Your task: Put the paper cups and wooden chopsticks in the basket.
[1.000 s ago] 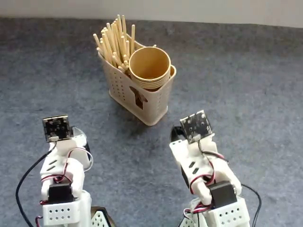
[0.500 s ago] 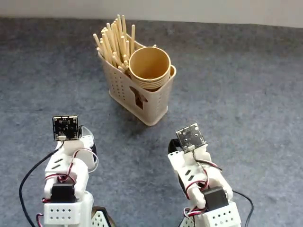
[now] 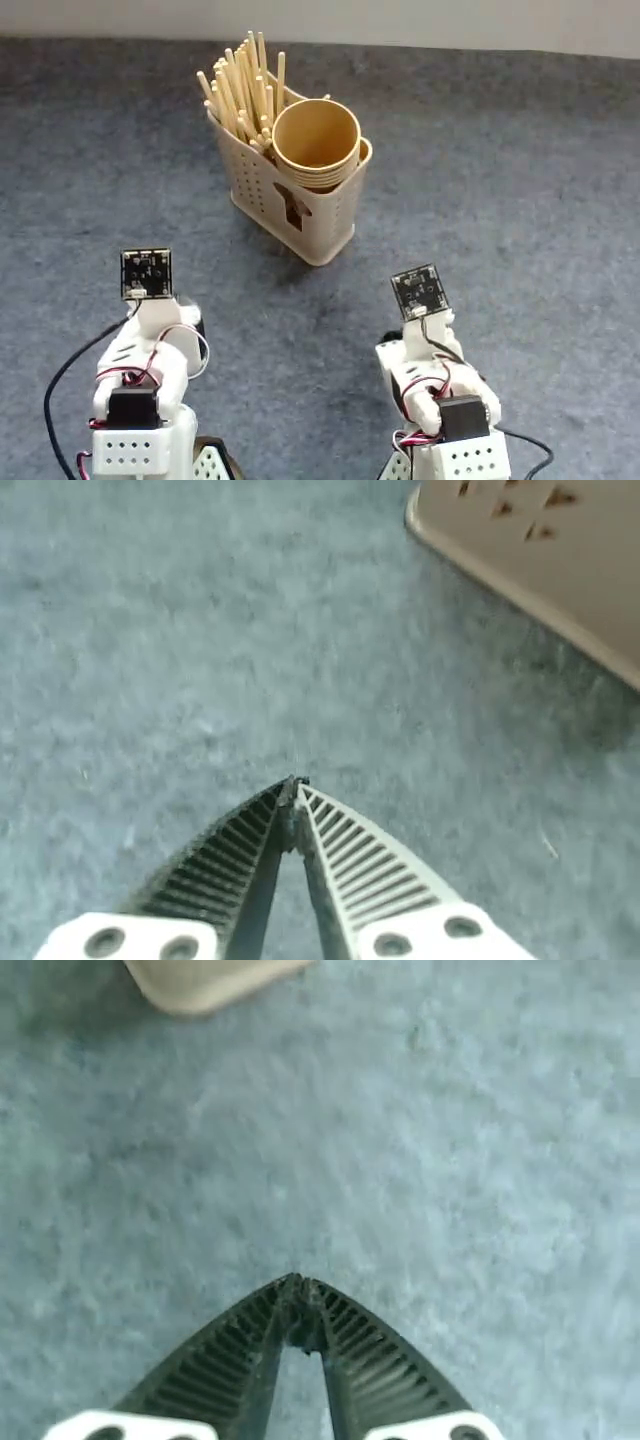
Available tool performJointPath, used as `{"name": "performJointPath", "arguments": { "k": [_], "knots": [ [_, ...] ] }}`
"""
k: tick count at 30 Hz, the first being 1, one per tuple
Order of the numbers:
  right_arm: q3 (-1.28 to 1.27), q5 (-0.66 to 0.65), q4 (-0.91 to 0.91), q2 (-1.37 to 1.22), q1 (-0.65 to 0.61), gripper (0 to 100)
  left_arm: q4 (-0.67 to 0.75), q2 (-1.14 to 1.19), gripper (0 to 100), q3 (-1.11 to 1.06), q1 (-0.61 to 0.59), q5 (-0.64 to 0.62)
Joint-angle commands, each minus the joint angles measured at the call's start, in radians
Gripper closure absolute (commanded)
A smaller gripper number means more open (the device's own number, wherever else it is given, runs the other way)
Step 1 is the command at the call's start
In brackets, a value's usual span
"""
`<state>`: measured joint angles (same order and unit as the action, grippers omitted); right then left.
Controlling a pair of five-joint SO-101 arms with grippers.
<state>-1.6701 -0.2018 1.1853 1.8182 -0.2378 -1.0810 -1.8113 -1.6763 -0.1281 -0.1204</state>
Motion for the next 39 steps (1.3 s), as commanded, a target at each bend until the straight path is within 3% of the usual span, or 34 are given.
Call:
{"name": "performJointPath", "arguments": {
  "k": [1, 7, 39],
  "knots": [
    [-0.105, -0.002, 0.056, 0.007, 0.016, 99.2, -0.064, -0.012, 99, -0.019, 0.015, 0.008],
    [-0.105, -0.002, 0.056, 0.007, 0.016, 99.2, -0.272, -0.012, 99, -0.019, 0.013, 0.005],
    [-0.104, -0.003, 0.056, 0.007, 0.015, 99.2, -0.269, -0.012, 99, -0.019, 0.018, 0.005]
  ]
}}
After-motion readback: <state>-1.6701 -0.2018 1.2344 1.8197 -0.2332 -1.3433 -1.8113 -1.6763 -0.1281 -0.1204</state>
